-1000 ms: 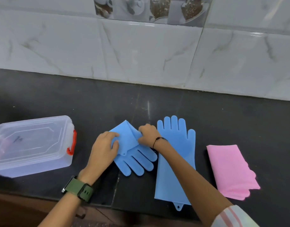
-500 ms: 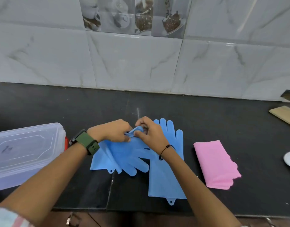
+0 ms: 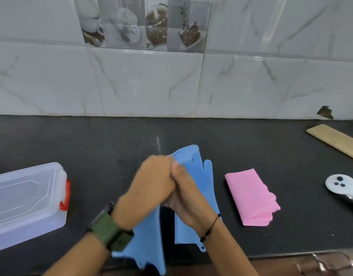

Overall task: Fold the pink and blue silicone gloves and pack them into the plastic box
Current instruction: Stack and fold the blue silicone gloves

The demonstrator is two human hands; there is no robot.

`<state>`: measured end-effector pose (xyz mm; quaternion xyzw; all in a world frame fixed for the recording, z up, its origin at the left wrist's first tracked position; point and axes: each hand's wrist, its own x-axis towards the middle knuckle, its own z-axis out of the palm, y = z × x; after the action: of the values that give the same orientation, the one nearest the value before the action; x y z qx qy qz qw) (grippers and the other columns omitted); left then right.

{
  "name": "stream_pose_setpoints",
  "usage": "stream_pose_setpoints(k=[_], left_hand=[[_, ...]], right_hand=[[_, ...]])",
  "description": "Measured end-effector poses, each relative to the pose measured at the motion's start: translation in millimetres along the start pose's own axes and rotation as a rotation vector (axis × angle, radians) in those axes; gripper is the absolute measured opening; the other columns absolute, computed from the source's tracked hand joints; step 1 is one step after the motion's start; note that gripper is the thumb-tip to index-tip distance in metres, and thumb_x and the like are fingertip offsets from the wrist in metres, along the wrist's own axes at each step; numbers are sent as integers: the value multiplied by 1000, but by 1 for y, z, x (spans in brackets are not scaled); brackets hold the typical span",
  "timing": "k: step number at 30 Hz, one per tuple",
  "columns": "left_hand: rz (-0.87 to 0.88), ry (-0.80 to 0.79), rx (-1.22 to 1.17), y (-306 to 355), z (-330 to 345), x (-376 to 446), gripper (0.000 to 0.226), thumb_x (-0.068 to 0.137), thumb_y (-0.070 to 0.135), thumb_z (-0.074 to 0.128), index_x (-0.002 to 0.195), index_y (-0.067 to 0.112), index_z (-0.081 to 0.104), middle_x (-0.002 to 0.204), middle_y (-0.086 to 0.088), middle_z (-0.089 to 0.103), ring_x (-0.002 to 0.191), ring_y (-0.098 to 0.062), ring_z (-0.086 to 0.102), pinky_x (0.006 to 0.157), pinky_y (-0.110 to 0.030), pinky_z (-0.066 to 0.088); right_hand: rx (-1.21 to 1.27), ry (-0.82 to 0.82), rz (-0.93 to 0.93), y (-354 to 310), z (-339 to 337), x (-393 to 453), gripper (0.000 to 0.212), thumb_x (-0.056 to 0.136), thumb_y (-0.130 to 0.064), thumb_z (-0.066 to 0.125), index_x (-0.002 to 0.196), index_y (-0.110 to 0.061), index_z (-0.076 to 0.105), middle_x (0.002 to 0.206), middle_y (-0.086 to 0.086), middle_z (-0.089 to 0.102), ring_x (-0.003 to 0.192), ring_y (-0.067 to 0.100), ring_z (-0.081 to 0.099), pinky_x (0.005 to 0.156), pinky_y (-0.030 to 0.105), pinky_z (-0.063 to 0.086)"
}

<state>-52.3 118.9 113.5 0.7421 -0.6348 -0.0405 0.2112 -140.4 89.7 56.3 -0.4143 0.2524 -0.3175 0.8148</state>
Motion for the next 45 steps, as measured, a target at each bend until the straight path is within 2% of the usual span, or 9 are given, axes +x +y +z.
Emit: stream_pose_setpoints(k=[5,9,12,14,18,23,30,41,45], left_hand=[[43,-124,-473,1,32,-19,16,88,23,56,101,18,63,103,13,52,101,-8,53,78,-9,39],[-180,290,-662,-24,38,-10,23,85,35,57,105,25,62,125,11,51,117,-6,46,94,-21,35],[-534,-119,-1135,-35,43,9,30,92,38,51,106,16,64,116,-3,63,104,-16,58,90,-32,46],[-550,-477,-1440,-36,46,12,41,92,45,46,95,15,74,98,-7,73,86,-19,69,74,-34,56],[-338,-455,-1737,-35,54,28,32,83,32,59,108,16,71,111,-9,72,99,-24,70,73,-33,60],[-442,-236,-1473,-38,88,75,19,92,12,54,103,17,68,100,-4,75,87,-22,72,69,-34,59],[-651,-286,-1132,-63,149,97,11,91,10,50,91,2,58,97,-15,67,78,-24,63,68,-36,52],[-705,-56,-1111,-57,165,85,14,87,11,39,73,13,38,71,-6,40,62,-18,33,53,-29,29],[-722,-99,-1043,-57,159,91,19,84,7,37,67,14,30,68,-4,38,56,-16,33,46,-26,29]], right_hand=[[219,110,-19,-6,-27,-2,44,74,-32,66,109,-5,67,101,10,72,94,21,71,76,31,58],[229,162,20,-26,-53,-6,32,87,-9,50,116,-7,64,113,15,70,103,30,68,85,42,55],[182,231,41,-47,-65,-9,33,88,-6,48,118,-6,61,111,14,71,98,32,70,78,42,57],[142,212,57,-60,-71,-11,35,85,-5,50,118,-5,60,111,14,71,96,33,69,79,42,56],[105,124,31,-79,-79,-7,51,71,-5,61,121,-3,58,115,17,69,99,35,68,81,46,57],[-108,346,45,-72,-110,42,35,88,1,51,121,-6,57,112,16,69,100,35,67,80,45,56],[-473,528,147,-25,-145,79,27,82,7,45,100,-10,57,111,15,63,91,27,64,80,43,56],[-449,582,-46,-1,-154,78,20,81,-1,49,85,-16,61,89,5,69,79,22,66,70,39,58],[-744,742,-47,-2,-148,80,14,87,-21,47,82,-8,51,79,4,55,66,16,48,57,29,42]])
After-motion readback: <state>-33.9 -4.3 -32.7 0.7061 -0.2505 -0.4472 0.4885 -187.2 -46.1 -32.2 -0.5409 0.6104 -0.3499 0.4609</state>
